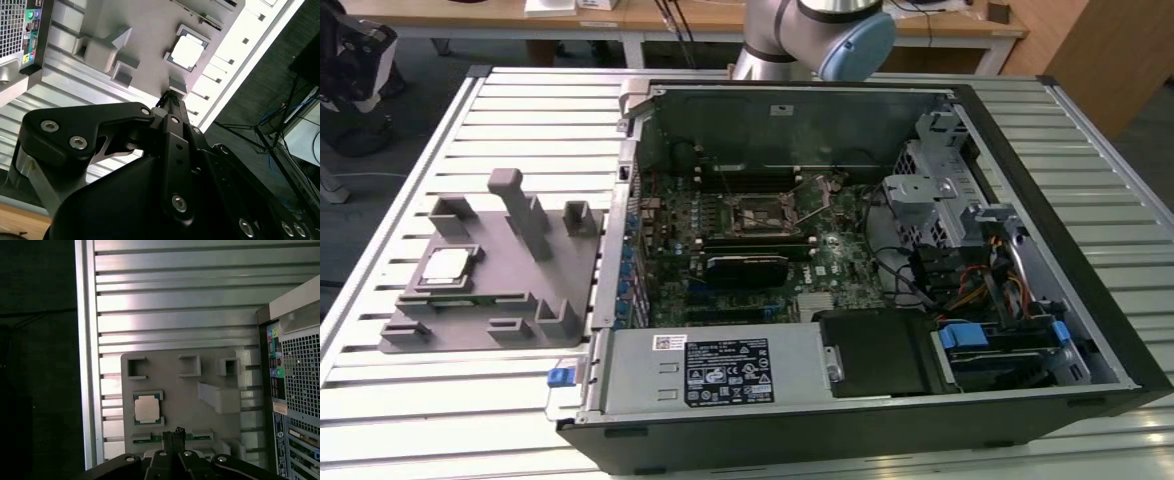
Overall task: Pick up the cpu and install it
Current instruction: 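Reach for the cpu, then pick up the cpu and move it towards the insertion slot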
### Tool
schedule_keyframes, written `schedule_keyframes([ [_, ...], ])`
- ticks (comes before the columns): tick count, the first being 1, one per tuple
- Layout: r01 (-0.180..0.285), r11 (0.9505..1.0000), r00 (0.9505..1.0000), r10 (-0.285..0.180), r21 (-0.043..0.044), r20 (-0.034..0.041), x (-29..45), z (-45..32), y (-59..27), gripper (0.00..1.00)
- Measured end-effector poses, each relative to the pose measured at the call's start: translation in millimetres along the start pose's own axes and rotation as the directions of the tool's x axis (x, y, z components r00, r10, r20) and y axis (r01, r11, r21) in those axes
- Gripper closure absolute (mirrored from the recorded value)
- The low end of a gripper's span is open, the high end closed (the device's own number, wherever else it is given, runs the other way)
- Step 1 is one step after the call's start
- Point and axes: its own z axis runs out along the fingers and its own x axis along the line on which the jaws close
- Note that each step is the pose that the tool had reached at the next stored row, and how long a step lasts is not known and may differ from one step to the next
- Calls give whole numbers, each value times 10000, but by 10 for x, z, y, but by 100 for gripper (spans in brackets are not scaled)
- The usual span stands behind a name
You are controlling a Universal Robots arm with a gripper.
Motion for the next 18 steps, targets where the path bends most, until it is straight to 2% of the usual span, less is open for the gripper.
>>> schedule_keyframes([
  [3,0,10000,10000,0,1,-1,33,0,-3,89],
  [18,0,10000,10000,0,0,0,43,0,-3,89],
])
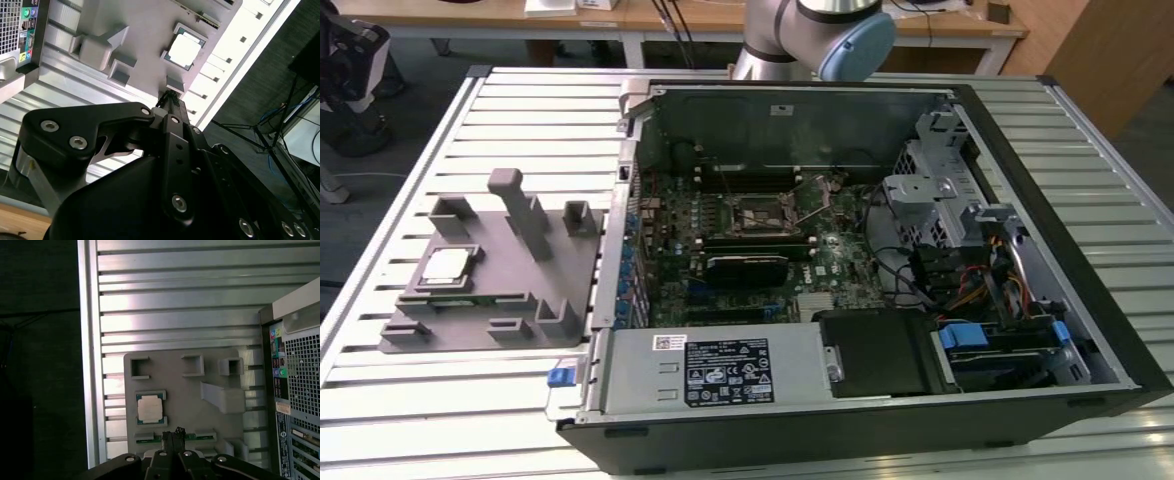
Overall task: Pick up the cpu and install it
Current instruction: 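Pick up the cpu and move it towards the insertion slot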
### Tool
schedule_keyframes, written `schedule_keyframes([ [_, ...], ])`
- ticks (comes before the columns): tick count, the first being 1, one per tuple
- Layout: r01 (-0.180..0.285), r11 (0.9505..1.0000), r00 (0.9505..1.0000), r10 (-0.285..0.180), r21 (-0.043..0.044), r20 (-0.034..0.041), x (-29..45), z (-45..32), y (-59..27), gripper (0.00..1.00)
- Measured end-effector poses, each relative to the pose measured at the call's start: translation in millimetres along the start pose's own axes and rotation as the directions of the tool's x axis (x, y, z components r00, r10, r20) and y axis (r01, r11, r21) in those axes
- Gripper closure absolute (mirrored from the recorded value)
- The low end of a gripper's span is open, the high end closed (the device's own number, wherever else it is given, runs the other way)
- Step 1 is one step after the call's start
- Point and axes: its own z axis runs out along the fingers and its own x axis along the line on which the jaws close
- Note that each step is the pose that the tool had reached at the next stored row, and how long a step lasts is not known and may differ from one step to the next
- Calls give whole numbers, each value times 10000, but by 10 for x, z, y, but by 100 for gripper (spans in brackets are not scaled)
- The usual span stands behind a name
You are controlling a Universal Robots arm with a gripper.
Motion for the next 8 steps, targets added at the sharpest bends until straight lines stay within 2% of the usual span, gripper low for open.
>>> schedule_keyframes([
  [5,299,9996,9996,-299,-8,-12,4,6,-1,89],
  [8,399,9992,9992,-399,-9,-21,42,18,-4,89],
])
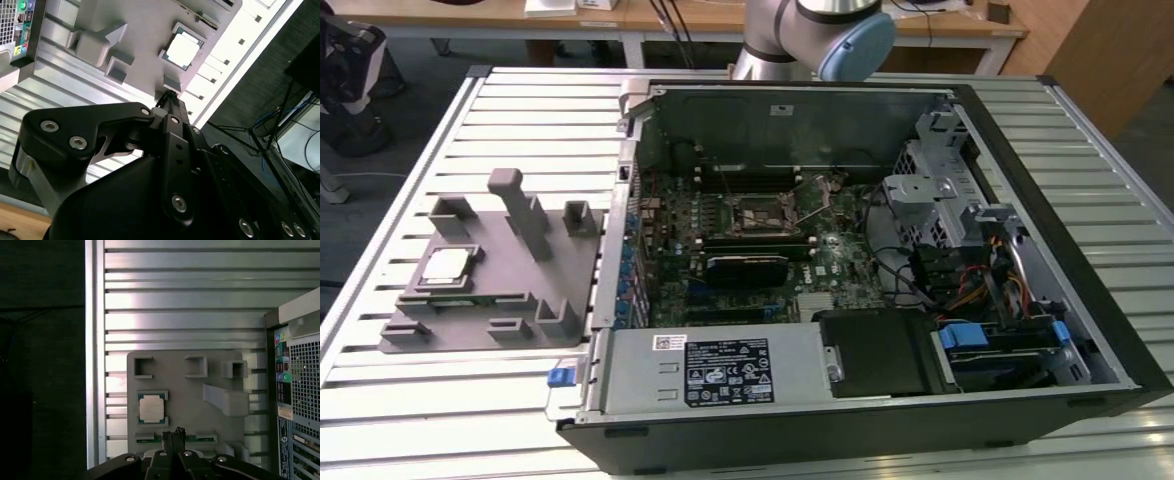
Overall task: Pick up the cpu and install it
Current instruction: 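Pick up the cpu and move it towards the insertion slot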
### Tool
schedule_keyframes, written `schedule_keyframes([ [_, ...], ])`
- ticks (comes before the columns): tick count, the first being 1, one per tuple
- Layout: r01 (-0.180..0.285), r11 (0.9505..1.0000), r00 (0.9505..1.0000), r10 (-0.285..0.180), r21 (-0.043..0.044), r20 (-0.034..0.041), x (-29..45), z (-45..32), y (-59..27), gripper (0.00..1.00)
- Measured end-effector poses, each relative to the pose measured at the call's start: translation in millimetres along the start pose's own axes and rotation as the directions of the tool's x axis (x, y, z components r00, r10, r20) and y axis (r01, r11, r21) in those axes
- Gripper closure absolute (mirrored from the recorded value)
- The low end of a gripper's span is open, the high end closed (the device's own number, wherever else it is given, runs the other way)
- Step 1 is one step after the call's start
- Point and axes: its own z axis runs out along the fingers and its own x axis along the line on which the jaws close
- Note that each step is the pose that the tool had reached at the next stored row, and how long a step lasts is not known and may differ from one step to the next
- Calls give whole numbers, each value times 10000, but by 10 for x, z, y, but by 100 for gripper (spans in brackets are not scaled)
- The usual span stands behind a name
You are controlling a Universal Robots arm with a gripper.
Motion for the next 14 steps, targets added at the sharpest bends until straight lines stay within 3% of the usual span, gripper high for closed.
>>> schedule_keyframes([
  [4,3,10000,10000,-3,-2,-13,38,24,-3,89],
  [14,-9,10000,9996,10,10,-283,45,108,-6,89],
])
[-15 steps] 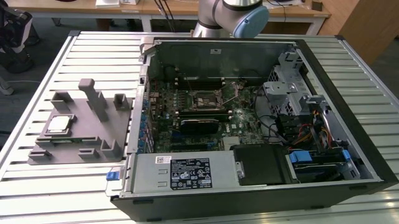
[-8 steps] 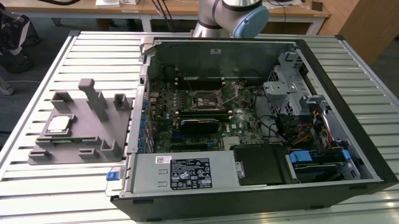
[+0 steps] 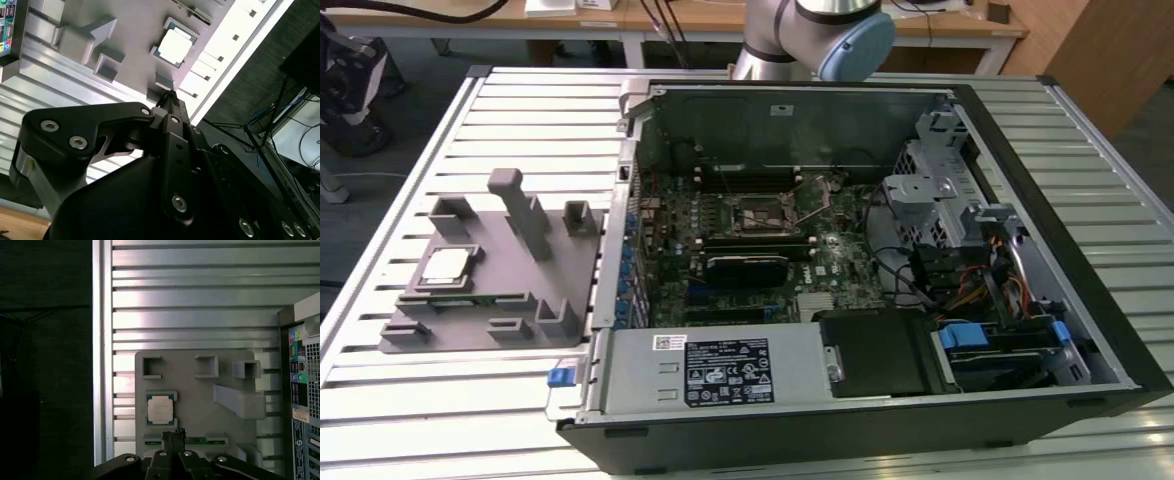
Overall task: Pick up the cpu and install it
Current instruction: 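Pick up the cpu and move it towards the insertion slot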
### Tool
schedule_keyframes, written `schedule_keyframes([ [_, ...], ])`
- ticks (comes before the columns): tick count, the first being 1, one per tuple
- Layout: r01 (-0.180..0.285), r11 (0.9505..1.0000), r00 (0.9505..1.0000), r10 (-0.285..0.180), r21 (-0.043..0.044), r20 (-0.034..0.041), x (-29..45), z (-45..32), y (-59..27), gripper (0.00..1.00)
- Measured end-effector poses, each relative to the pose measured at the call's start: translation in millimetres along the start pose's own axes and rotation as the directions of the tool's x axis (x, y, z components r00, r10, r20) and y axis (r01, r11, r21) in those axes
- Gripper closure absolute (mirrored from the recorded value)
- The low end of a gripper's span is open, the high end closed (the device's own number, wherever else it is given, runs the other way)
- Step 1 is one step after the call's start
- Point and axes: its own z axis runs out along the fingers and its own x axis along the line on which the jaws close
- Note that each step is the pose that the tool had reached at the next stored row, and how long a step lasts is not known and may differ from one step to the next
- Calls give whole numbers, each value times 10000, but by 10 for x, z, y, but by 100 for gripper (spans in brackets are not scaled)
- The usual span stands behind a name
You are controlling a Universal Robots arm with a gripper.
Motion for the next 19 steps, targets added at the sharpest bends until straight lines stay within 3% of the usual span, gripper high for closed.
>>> schedule_keyframes([
  [1,-1,10000,10000,1,0,-8,0,3,0,89],
  [3,0,10000,10000,0,1,-10,0,4,-1,77],
  [4,0,10000,10000,0,2,-11,1,4,-1,77],
  [8,56,10000,10000,-56,6,-14,3,24,-9,59],
  [12,338,9994,9994,-338,8,-87,9,72,-23,42],
  [15,506,9987,9987,-506,9,-106,25,105,-31,36],
  [16,541,9985,9985,-541,8,-106,31,118,-33,30],
  [19,585,9983,9982,-584,8,-107,35,156,-35,30],
])
